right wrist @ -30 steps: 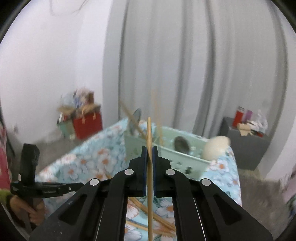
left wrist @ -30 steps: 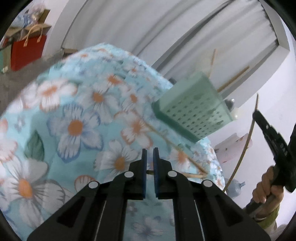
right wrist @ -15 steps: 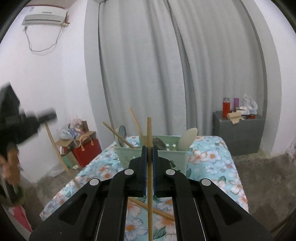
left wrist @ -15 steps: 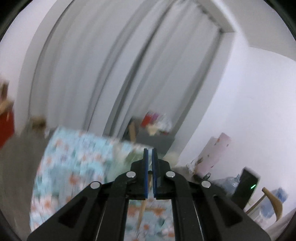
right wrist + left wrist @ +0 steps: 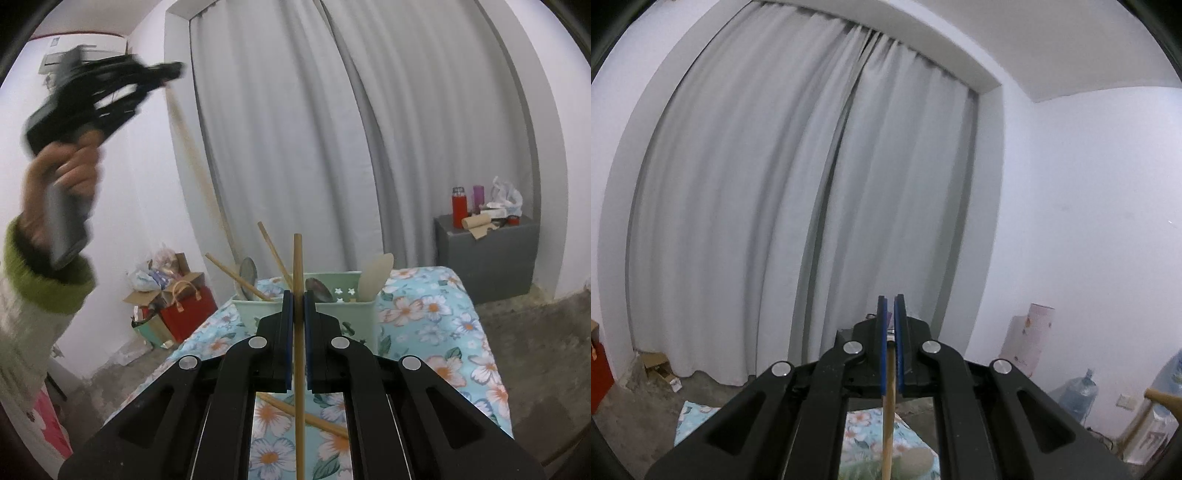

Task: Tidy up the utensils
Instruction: 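Lift a chopstick with the right gripper while the left gripper lifts its chopstick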

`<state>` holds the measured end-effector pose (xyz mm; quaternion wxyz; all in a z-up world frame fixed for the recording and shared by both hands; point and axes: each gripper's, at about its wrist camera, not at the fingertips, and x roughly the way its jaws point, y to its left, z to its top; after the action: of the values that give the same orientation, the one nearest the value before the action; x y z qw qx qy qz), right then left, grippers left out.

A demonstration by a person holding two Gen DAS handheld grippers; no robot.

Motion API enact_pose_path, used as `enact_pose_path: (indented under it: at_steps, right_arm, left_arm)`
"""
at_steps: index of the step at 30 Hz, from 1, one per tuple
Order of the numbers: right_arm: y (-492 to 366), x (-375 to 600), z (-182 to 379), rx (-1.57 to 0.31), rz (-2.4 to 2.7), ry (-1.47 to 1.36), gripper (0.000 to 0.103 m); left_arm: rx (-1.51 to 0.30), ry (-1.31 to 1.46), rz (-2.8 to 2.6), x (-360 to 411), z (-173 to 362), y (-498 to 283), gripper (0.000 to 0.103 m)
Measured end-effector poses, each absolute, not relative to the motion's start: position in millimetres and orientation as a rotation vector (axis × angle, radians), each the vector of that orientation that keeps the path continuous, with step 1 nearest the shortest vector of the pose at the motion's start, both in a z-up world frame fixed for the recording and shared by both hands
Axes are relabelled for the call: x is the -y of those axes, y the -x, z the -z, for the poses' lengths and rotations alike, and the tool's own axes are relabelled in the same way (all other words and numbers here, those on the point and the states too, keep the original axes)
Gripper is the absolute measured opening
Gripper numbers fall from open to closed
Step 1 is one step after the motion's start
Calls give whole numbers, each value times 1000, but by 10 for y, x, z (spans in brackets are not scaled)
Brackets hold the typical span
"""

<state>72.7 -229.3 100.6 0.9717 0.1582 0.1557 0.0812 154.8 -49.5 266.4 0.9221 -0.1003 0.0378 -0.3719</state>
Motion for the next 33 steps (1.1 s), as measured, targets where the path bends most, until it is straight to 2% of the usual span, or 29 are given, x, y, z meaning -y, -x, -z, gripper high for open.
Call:
enact_pose_path:
  at_steps: [11,28,31,33]
  right_arm:
    - [-726,2372,-1005,-315,-153,-356,4]
    - [-801,2387,-945,-347,-161,-394,4]
    - [-802,2372,-968,-351,-158,-389,4]
    - [-802,2356,-976,-354,-157,-387,4]
  left_arm:
    - [-239,109,634,1220,-2163,-2466,3]
    - [-397,72,622,1524,-1750,-2752,4]
    - [-422,96,651,1498,-1771,-2732,12]
    - [-416,113,662,1475,-1793,-2695,26]
